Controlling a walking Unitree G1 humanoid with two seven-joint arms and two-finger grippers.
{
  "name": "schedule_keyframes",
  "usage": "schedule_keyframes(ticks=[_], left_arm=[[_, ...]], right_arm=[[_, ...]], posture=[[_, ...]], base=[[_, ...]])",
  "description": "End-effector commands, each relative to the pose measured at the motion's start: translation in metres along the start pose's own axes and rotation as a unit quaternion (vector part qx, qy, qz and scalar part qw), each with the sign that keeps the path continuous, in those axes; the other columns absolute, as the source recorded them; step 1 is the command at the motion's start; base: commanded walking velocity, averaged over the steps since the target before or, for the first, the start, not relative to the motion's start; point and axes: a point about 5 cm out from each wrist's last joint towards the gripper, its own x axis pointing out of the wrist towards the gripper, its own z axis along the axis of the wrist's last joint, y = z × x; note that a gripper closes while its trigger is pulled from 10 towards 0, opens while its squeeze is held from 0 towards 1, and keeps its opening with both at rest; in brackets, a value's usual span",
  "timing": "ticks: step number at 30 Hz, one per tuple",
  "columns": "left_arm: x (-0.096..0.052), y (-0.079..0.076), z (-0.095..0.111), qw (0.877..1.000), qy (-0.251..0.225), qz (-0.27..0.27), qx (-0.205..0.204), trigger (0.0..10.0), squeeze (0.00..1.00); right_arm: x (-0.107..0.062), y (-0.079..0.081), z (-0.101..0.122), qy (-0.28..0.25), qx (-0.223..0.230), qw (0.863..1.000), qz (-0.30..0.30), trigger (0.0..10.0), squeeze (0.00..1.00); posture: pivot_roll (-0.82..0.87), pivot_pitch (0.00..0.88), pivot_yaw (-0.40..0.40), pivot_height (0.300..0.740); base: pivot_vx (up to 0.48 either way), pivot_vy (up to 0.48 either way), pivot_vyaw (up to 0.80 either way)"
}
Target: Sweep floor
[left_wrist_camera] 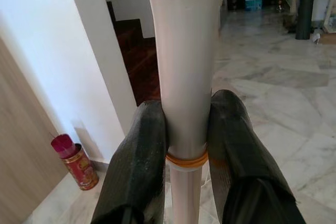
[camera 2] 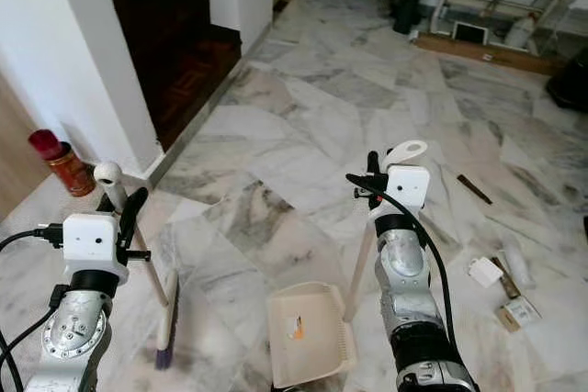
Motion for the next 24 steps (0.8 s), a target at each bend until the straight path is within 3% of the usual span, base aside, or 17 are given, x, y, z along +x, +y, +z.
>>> schedule_keyframes(ticks=[1,13,24], left_arm=[[0.0038,0.0055,0.0059,1.0,-0.019,0.001,0.003,10.0,0.0],[0.0104,0.0077,0.0068,1.0,-0.019,-0.01,0.002,10.0,0.0],[0.0099,0.008,0.0061,1.0,-0.017,-0.001,-0.003,10.0,0.0]], right_arm=[[0.0005,0.0013,0.0092,-0.026,0.005,1.0,-0.006,10.0,0.0],[-0.0064,0.0077,0.0044,-0.025,0.013,1.0,-0.009,10.0,0.0],[-0.006,0.008,0.0041,-0.021,0.011,1.0,-0.009,10.0,0.0]], posture=[[0.03,0.058,0.01,0.74],[0.02,0.053,0.048,0.74],[0.03,0.081,0.027,0.74]], base=[[0.0,0.0,-0.8],[0.0,0.0,-0.8],[0.0,0.0,-0.8]])
